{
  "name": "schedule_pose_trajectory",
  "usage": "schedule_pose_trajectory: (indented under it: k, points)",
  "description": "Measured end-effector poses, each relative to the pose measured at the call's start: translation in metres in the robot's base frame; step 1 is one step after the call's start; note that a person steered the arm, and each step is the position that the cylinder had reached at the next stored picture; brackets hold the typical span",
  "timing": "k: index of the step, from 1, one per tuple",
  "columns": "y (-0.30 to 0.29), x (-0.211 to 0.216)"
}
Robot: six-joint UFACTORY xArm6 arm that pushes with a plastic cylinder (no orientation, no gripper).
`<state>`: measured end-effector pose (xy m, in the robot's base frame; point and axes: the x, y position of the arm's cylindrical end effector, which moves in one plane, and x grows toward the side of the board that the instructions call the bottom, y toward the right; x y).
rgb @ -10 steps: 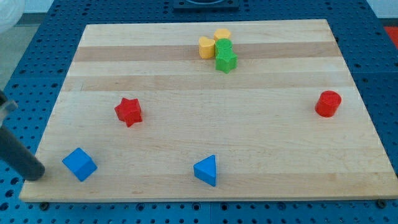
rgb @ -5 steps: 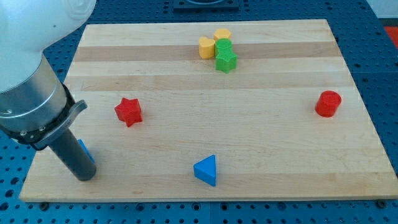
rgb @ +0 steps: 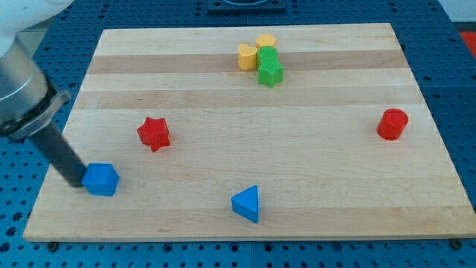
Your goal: Push blue cube closer to the red star
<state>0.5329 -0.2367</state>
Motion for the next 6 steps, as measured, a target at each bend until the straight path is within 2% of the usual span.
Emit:
schedule_pose_trajectory:
  k: [1, 2, 4, 5, 6]
  points:
    - [0.039, -0.036]
    - [0.045, -0.035]
    - [-0.002, -0.027]
    - [-0.027, -0.013]
    - [-0.041, 0.029]
